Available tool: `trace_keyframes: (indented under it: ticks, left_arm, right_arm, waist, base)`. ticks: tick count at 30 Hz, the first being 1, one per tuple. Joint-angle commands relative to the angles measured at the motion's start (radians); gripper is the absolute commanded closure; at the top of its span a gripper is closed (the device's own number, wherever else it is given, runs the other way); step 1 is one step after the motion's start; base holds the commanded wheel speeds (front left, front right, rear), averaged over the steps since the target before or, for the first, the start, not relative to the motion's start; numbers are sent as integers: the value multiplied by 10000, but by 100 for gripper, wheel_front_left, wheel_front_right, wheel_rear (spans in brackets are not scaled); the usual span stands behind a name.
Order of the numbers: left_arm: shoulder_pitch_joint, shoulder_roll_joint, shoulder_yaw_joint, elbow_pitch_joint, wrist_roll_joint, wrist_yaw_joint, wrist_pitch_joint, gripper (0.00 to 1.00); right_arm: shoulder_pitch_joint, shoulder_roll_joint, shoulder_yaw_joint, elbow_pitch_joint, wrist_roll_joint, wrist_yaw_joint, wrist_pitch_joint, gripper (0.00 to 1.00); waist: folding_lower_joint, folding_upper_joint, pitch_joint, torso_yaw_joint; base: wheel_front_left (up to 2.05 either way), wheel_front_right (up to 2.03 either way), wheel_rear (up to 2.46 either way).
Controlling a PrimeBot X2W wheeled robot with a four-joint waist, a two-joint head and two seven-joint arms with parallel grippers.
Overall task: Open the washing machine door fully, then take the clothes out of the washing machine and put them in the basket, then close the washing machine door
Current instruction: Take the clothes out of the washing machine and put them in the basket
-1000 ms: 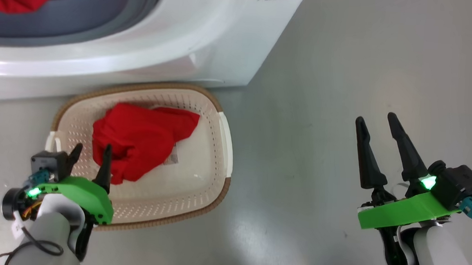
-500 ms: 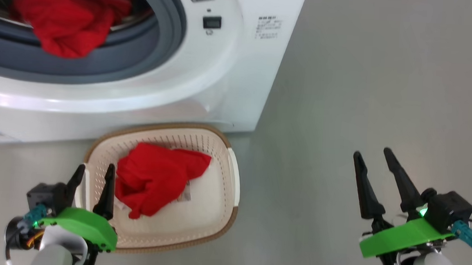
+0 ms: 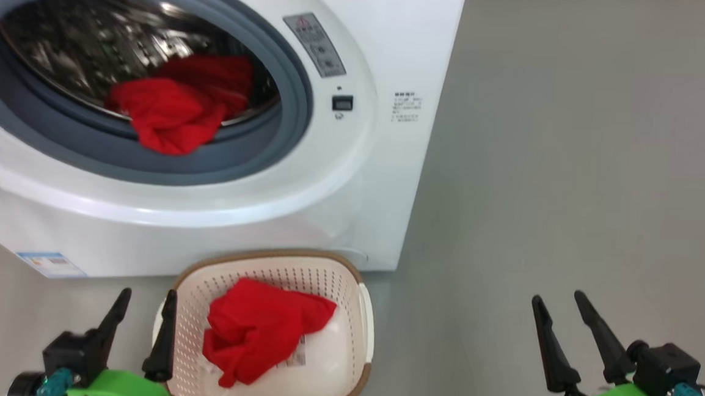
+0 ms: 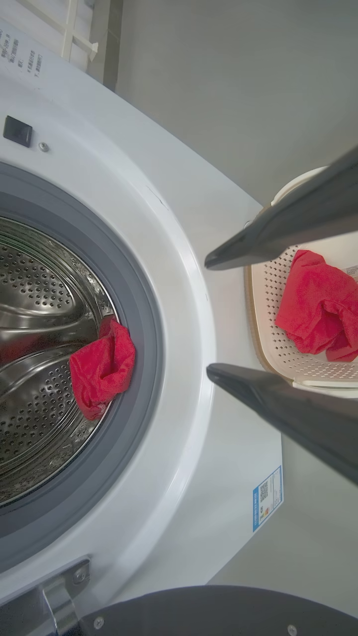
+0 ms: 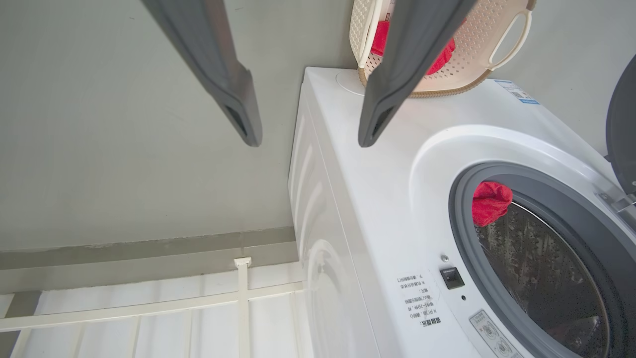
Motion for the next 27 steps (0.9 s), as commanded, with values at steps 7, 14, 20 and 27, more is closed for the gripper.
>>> trace_keyframes:
  ticks: [7,14,20,27]
  left_arm:
    - [1093,93,461,-1477,264,-52,-122,0]
    - [2116,-53,794,-2616,386,-52,-122,0]
    - [2779,-154,961,-3264,421,-52,-122,0]
    - [3024,-219,1040,-3524,507,-52,-122,0]
  right_arm:
    - [575,-291,210,-266,177,65,-65,0]
    - [1008,-365,78,-461,212,65,-65,0]
    - [1313,-352,-79,-607,207,65,-65,0]
    - [1407,-324,-152,-646,187,65,-65,0]
  waist:
    - [0,0,-1204,349]
    - [0,0,-1413,361]
    - [0,0,-1498,357]
    - [0,0,-1505,338]
  base:
    - [0,0,0]
    - [0,0,0]
    - [0,0,0]
    - [0,0,0]
